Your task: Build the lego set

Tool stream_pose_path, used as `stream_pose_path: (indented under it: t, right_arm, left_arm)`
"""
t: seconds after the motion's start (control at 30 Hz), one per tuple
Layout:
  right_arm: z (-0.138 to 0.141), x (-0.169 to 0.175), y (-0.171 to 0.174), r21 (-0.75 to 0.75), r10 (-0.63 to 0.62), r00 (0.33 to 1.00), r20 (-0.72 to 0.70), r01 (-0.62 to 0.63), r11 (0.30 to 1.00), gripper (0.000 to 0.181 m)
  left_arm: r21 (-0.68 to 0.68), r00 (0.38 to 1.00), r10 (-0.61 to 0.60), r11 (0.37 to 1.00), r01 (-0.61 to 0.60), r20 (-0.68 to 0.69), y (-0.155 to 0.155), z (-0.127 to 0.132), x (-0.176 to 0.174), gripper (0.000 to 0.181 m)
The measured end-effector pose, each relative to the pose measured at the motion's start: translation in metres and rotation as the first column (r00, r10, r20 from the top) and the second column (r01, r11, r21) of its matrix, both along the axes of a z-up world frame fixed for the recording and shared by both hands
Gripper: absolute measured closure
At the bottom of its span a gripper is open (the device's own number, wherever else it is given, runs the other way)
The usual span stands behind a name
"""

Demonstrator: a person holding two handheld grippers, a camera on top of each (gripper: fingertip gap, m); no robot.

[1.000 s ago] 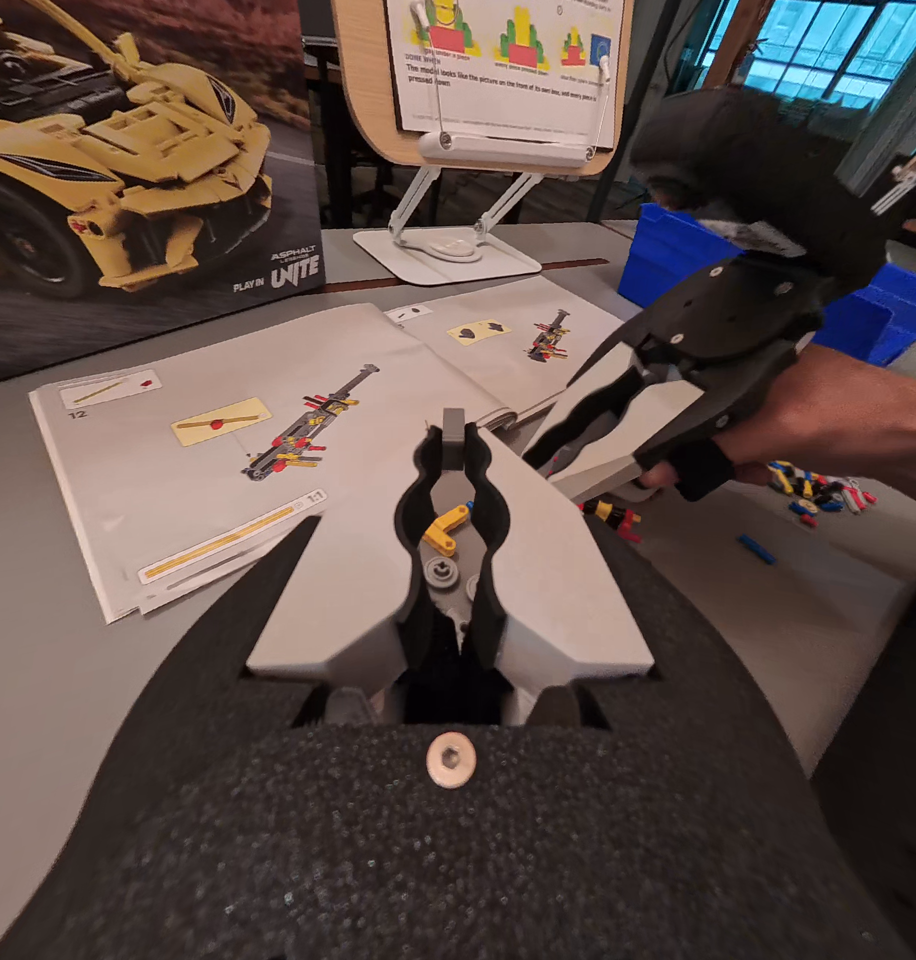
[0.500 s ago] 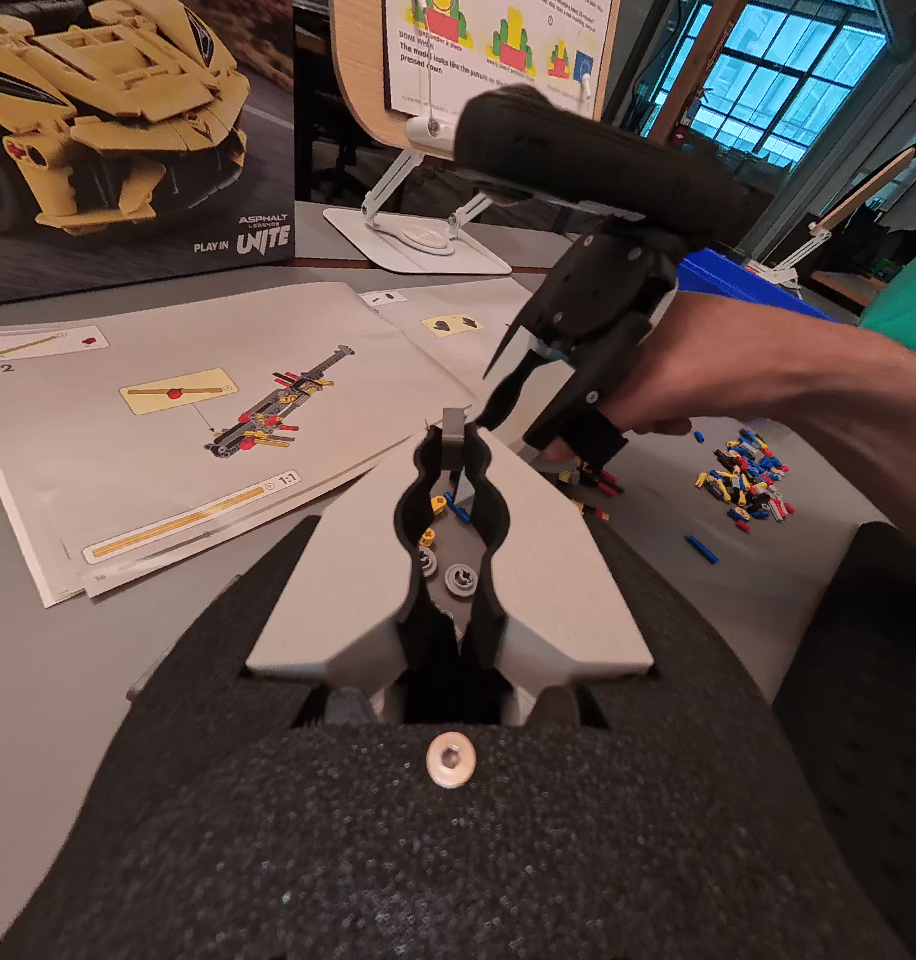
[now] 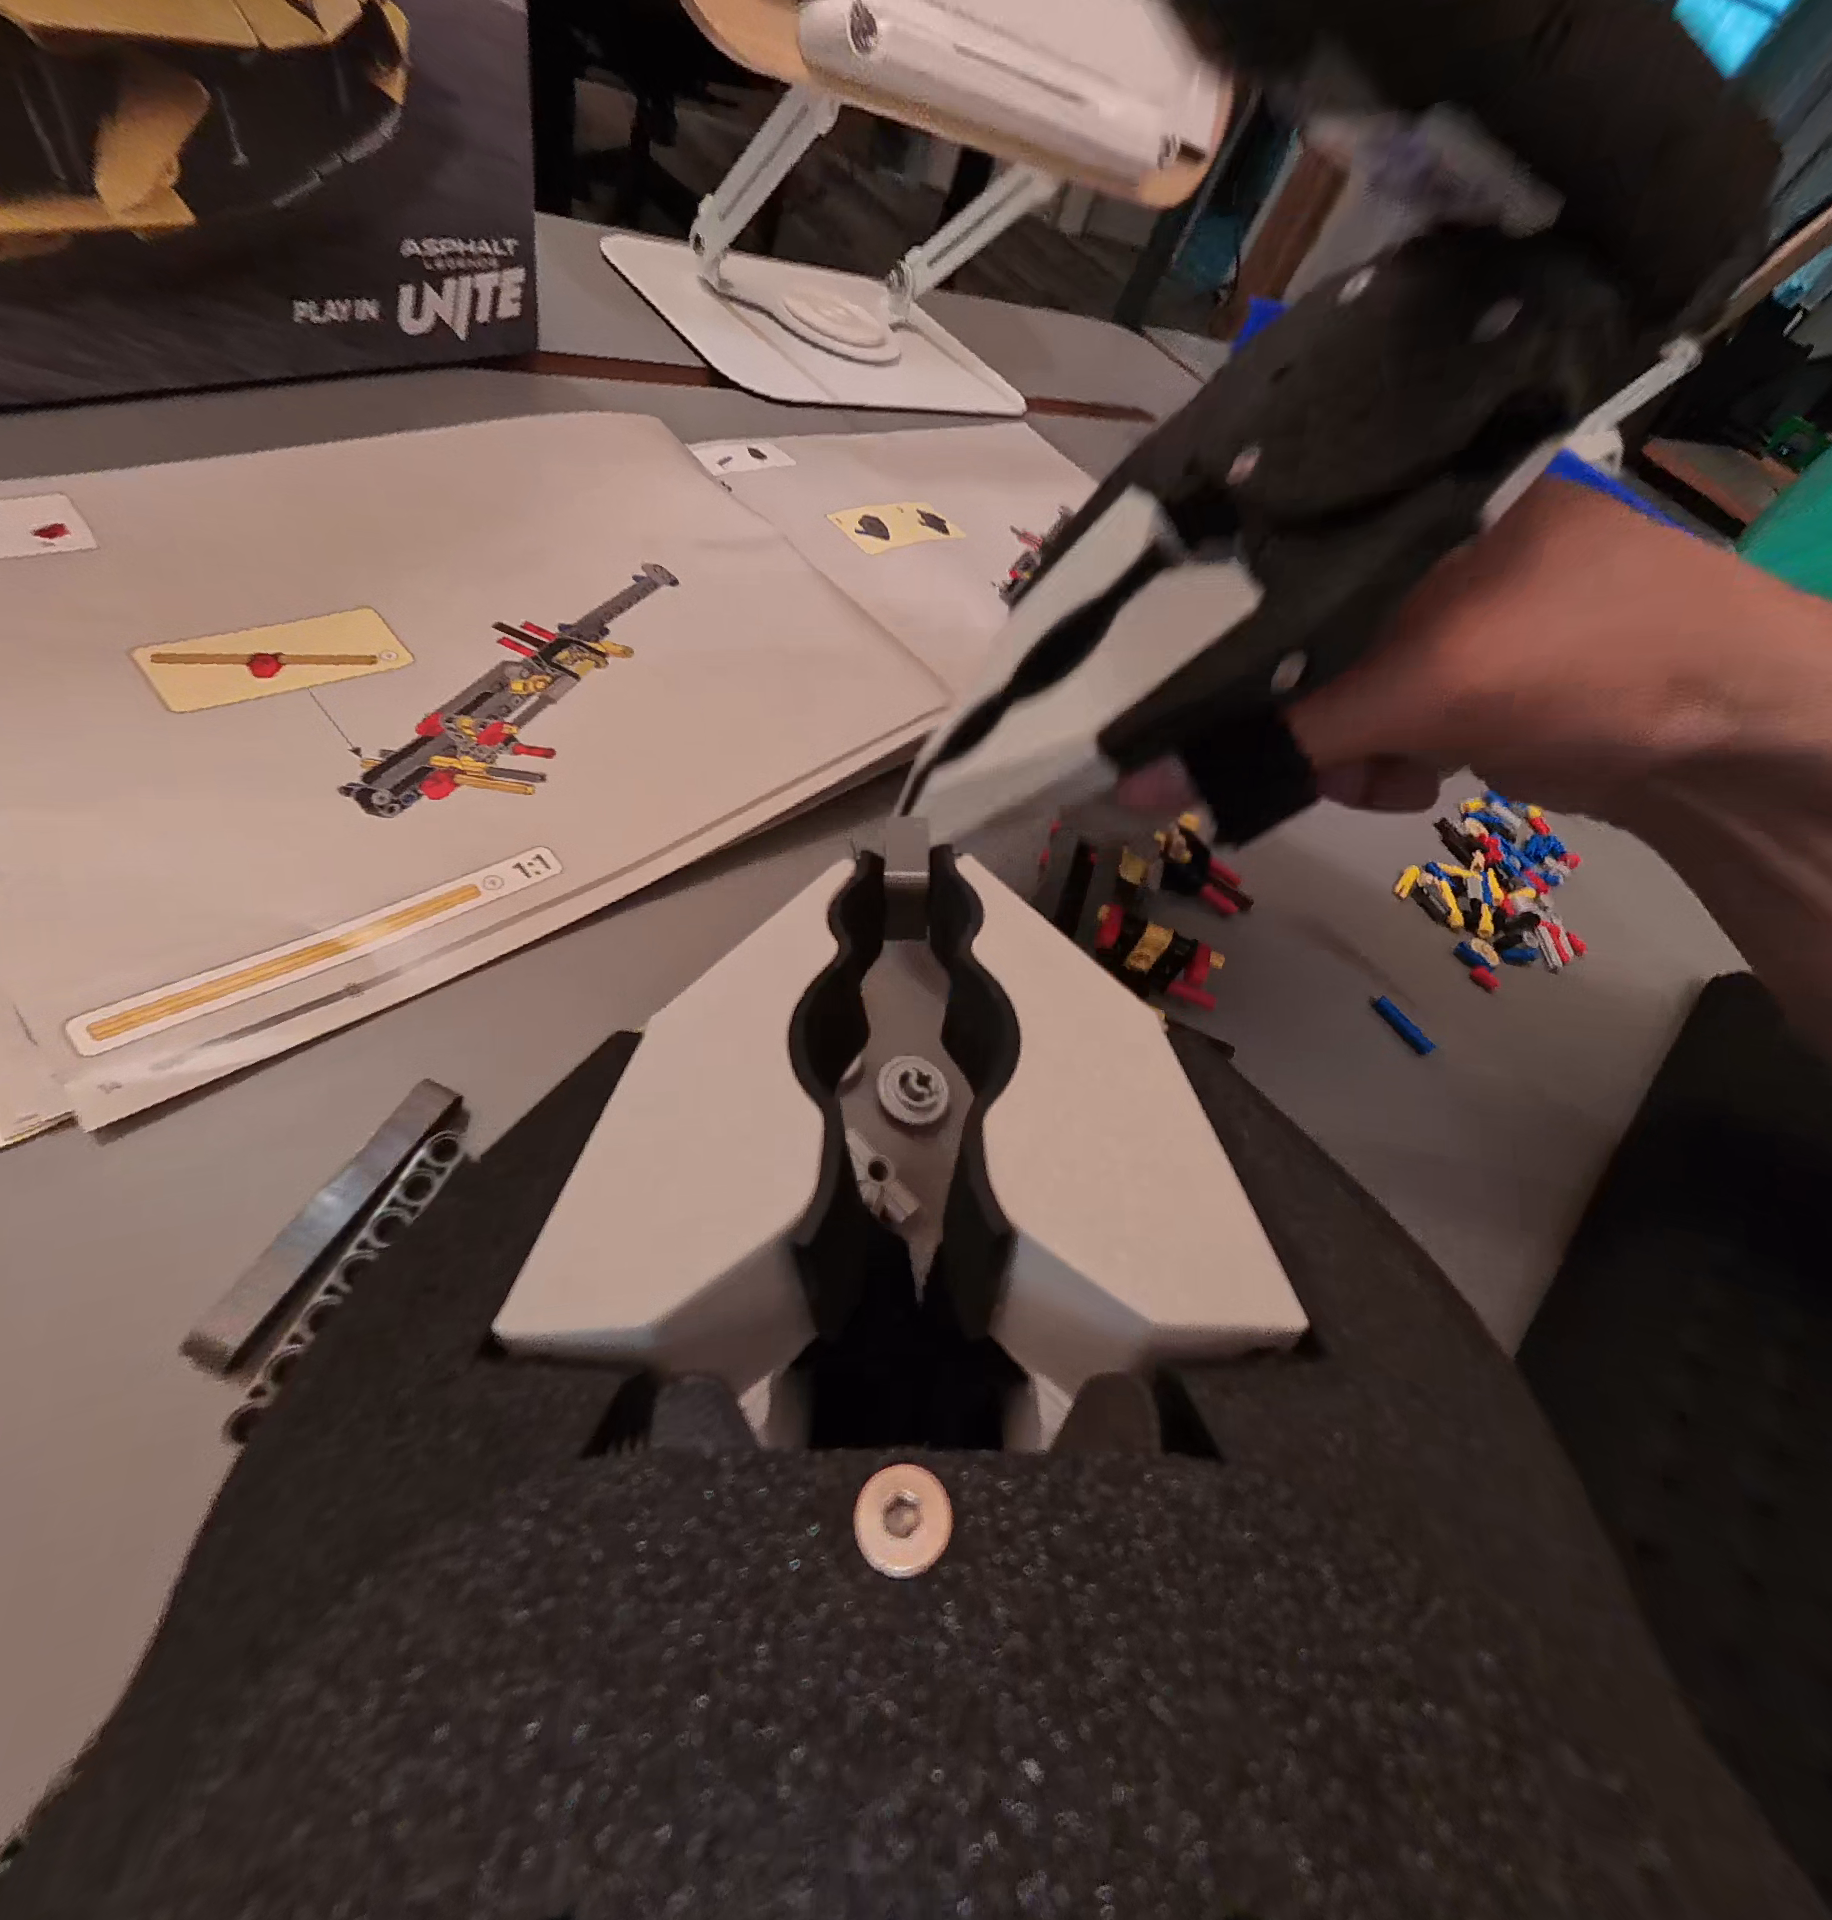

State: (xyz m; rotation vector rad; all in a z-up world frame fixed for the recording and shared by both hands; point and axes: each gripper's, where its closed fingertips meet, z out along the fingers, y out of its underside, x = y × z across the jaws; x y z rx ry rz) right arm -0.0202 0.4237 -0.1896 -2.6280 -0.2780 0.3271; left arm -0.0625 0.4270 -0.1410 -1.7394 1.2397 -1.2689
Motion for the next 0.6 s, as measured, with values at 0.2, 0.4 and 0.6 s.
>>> stream_pose_path:
  t: [0.2,0.4,0.6]
  right_arm:
    - [0.085,-0.032,0.007,0.396,0.054,0.877,-0.477,0.16,0.904,0.179]
    - [0.082,-0.052,-0.006,0.504,0.117,0.907,-0.405,0.114,0.856,0.179]
    - [0.085,-0.052,-0.016,0.538,0.114,0.925,-0.362,0.107,0.836,0.179]
  left_arm:
    - [0.078,0.99,-0.137,0.987,0.138,-0.015,-0.03,0.0,0.006,0.175]
    - [0.108,0.985,-0.172,0.98,0.169,0.011,-0.038,0.005,0.007,0.175]
    - [0.136,0.985,-0.173,0.976,0.171,0.005,-0.039,0.005,0.007,0.174]
